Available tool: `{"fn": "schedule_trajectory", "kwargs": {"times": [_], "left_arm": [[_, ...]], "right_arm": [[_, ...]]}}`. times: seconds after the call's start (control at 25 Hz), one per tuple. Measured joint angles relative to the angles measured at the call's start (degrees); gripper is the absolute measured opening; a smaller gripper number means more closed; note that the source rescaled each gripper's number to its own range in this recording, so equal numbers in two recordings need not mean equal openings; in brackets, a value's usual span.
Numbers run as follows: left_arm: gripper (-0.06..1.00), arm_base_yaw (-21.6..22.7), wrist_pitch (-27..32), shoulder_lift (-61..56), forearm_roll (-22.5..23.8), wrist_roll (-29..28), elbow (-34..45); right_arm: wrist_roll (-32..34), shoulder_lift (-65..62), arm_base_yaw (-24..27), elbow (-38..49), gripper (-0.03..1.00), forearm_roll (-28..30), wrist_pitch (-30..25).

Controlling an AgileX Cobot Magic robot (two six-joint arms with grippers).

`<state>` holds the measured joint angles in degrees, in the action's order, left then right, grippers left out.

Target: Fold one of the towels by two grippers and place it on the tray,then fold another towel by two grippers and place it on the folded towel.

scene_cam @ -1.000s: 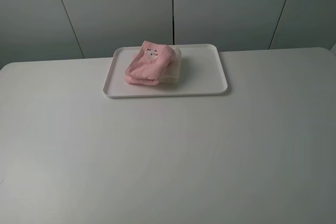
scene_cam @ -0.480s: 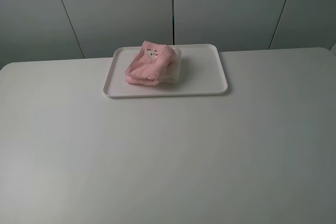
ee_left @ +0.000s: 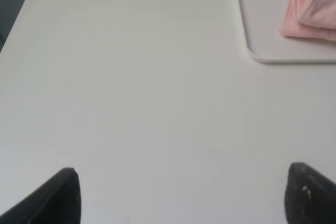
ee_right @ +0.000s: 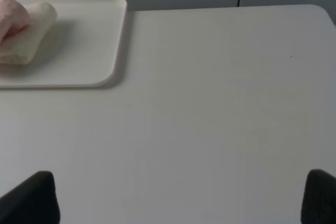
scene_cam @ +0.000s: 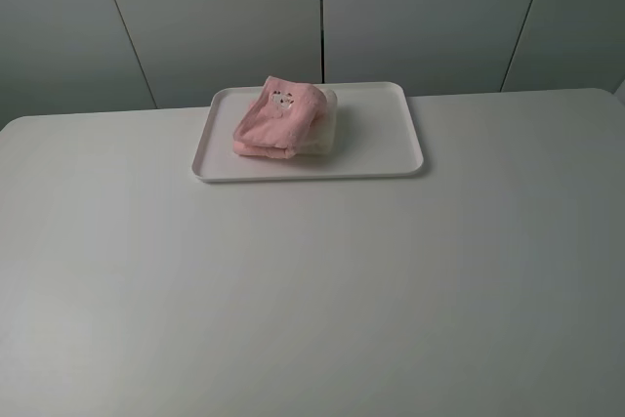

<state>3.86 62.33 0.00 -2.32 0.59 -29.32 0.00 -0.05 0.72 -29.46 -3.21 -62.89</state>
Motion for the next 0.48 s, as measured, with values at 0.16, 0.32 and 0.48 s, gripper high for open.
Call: {"fn": "schedule_trajectory", "kwargs": {"times": [0.16, 0.32, 0.48], "left_arm": [[1.0, 0.0, 0.0, 0.0, 0.11, 0.0, 0.0], [1.0, 0.0, 0.0, 0.0, 0.44, 0.0, 0.0], [1.0, 0.0, 0.0, 0.0, 0.82, 0.0, 0.0]], "right_arm": [[0.0, 0.0, 0.0, 0.0, 1.0, -0.67, 0.0], [0.0, 0.0, 0.0, 0.0, 1.0, -0.71, 0.0], [-0.67, 0.0, 0.0, 0.0, 1.0, -0.71, 0.0]]}}
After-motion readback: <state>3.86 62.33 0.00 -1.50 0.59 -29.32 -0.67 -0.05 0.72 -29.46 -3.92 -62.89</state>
